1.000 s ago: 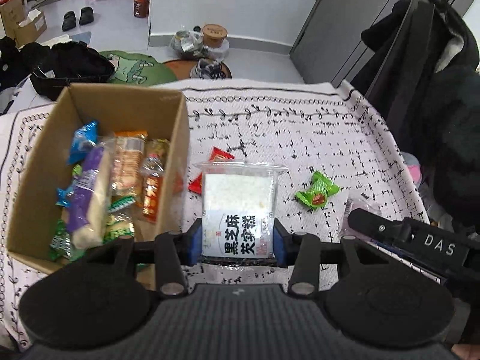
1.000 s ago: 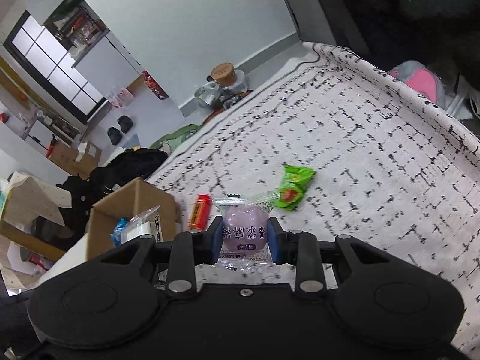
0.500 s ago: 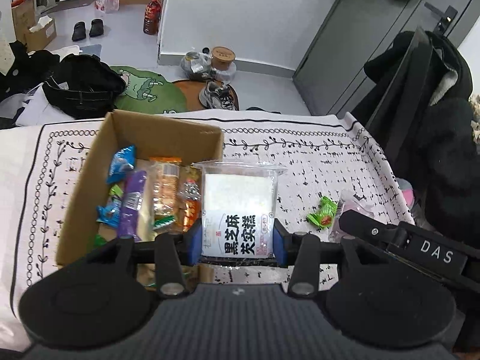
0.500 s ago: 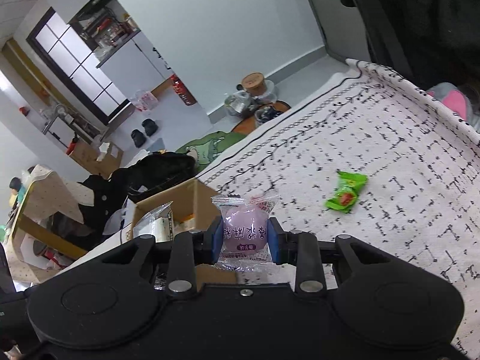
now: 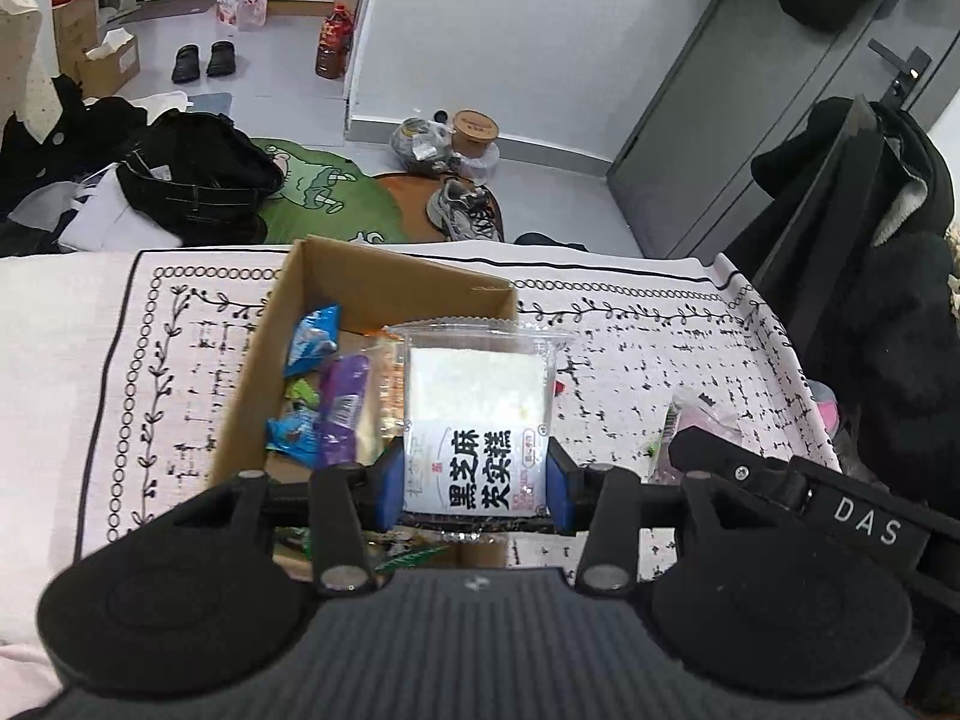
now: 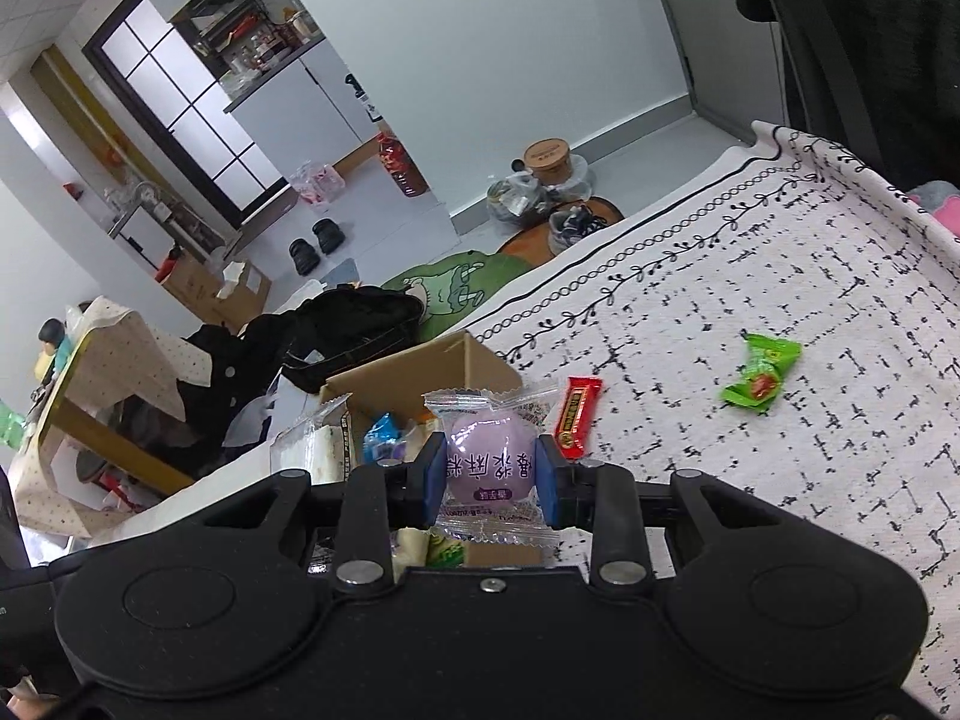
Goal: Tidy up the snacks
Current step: 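Carry the white sesame packet with the left tool while the right tool carries the pink-purple packet to the box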
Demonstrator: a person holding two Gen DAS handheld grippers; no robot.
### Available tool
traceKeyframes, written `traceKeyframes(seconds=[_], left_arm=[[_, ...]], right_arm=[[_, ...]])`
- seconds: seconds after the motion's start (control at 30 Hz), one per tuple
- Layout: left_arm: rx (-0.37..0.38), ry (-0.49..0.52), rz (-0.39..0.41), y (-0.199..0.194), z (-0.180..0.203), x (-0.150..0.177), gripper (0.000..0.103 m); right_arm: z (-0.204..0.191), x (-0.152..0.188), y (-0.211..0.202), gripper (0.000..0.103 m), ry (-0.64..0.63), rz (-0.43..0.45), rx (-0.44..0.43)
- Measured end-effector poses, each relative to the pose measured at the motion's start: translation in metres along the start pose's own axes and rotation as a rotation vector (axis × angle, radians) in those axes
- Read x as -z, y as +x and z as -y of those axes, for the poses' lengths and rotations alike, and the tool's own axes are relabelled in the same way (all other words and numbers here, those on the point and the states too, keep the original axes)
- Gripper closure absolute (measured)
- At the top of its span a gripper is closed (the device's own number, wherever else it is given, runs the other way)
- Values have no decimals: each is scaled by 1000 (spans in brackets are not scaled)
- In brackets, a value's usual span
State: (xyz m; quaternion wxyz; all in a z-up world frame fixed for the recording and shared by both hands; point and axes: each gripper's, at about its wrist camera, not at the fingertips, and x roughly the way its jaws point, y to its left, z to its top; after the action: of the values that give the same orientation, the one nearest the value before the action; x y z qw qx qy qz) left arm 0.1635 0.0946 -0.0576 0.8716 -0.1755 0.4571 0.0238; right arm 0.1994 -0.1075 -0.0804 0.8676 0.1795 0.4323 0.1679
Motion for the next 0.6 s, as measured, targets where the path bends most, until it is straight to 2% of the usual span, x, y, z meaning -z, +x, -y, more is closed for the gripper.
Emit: traceKeyframes(seconds=[0.33, 0.6], left_arm=[[-8, -22, 0, -2, -24, -5, 58], [-47, -48, -21, 6, -39, -9, 58]], right_arm=[[-17, 2, 10, 73, -16, -14, -12], [-32, 5, 22, 73, -31, -37, -24]])
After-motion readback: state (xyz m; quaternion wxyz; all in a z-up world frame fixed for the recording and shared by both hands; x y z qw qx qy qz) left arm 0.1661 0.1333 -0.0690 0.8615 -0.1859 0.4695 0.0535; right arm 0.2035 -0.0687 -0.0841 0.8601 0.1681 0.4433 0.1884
